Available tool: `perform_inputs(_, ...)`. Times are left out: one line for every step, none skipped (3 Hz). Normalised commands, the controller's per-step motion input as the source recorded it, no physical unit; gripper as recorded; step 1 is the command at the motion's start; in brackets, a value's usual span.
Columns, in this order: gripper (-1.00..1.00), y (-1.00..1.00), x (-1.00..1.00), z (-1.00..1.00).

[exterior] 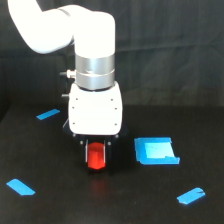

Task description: Pick up the red object from the table

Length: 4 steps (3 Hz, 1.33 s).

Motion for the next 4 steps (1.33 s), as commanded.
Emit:
perform_inputs(-1.0, 0.06, -0.14, 0.92)
perform_inputs(-0.96, 0.18, 0.07, 0.97)
perform_inputs(-1.0, 0.26, 0.07, 1.0)
perform_inputs(-1.0, 0.21, 0.03, 1.0)
